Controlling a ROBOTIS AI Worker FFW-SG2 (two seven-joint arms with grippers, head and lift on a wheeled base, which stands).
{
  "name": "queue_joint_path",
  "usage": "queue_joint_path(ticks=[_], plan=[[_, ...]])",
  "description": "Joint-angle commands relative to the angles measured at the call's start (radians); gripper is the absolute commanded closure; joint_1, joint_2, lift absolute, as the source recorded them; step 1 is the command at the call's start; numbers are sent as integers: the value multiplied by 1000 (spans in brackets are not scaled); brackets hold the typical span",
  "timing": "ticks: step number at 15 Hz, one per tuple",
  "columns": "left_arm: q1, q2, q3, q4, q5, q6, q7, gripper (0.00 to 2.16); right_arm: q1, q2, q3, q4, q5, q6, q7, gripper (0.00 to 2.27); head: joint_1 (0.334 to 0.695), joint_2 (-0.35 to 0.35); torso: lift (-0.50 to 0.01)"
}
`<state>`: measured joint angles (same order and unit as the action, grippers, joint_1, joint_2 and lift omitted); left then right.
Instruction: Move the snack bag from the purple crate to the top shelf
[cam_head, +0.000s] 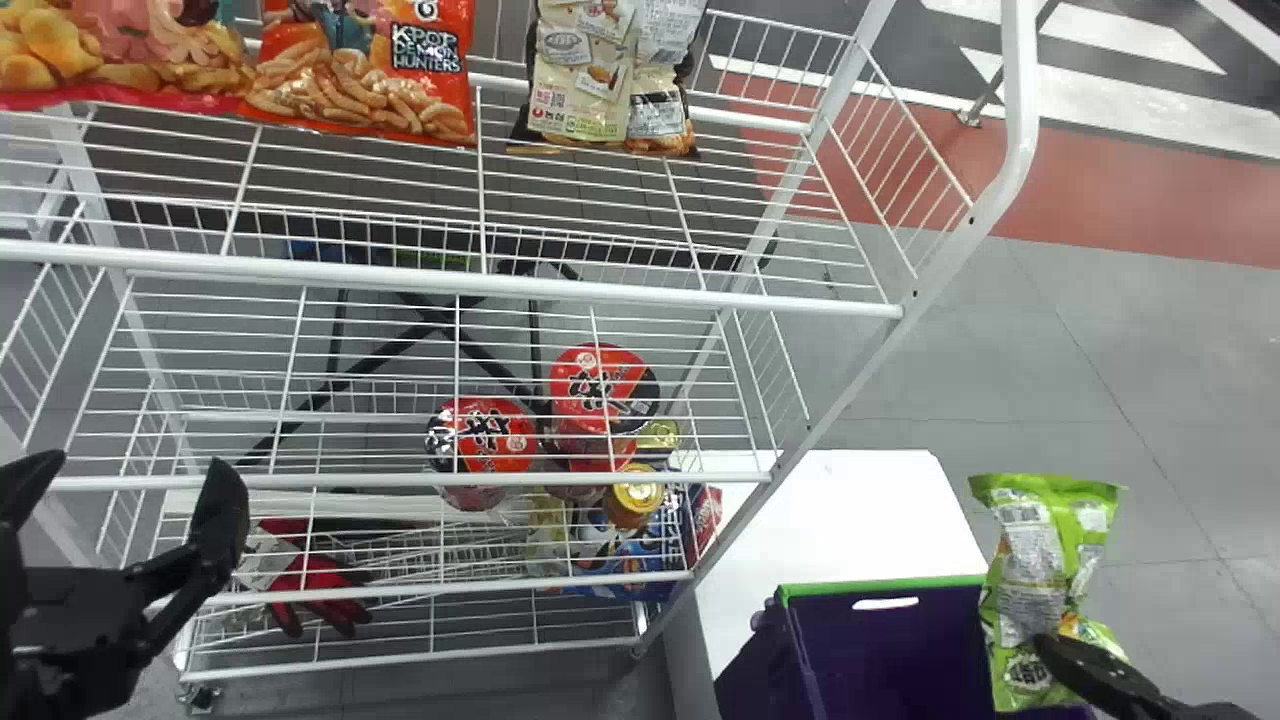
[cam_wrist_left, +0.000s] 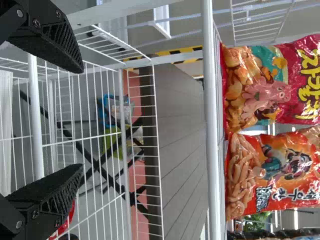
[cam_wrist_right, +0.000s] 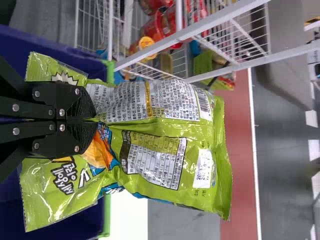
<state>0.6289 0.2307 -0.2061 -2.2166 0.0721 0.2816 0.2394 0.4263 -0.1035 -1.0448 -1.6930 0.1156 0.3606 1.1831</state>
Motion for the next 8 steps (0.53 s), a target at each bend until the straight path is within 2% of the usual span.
queue_joint_path(ticks=[1,8], plan=[[-3,-1,4,-2,3,3,0,161,0,24,-23,-77,-16,41,12,1980,695,-350,-186],[-20,-1,5,-3,5,43,-2,161,-8,31,-29,-111,-19,90,21,1980,695,-350,-158]])
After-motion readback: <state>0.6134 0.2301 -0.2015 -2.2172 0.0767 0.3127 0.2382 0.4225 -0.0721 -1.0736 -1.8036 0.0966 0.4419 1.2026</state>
